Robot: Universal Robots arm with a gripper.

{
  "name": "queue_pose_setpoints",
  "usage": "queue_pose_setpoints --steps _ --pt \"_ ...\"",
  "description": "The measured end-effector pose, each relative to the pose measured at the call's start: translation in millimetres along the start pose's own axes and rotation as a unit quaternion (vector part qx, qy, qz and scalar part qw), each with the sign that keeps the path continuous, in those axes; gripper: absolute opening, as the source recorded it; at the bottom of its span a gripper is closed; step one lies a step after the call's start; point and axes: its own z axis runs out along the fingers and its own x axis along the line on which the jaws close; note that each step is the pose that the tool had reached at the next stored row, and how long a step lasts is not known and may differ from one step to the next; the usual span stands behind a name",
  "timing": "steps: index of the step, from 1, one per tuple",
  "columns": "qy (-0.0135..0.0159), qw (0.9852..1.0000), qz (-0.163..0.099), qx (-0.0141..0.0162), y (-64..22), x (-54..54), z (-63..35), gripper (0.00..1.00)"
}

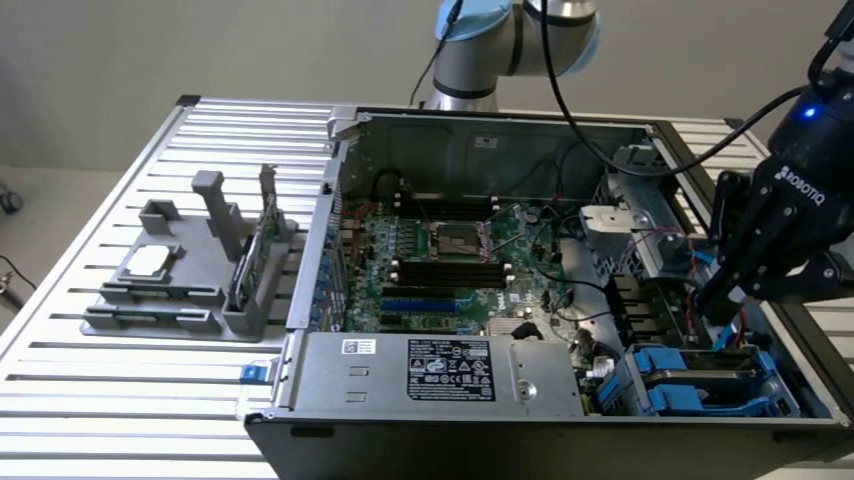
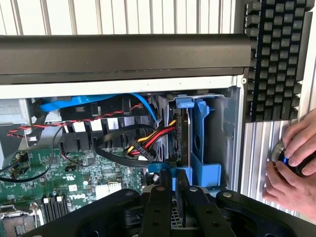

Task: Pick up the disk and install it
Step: 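Insert the second disk wire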

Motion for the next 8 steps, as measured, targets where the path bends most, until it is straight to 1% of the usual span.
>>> queue_pose_setpoints --steps 2,4,6,8 --pt "0.0007 1.0000 -0.001 -0.0001 0.1 -0.7 0.7 0.16" --pt "0.0020 1.0000 -0.002 -0.0001 0.3 -3.2 1.4 0.16" --pt "0.0040 1.0000 -0.002 -0.0001 0.7 -6.2 2.7 0.16" --pt "0.0071 1.0000 -0.004 -0.0001 1.1 -8.8 4.7 0.16"
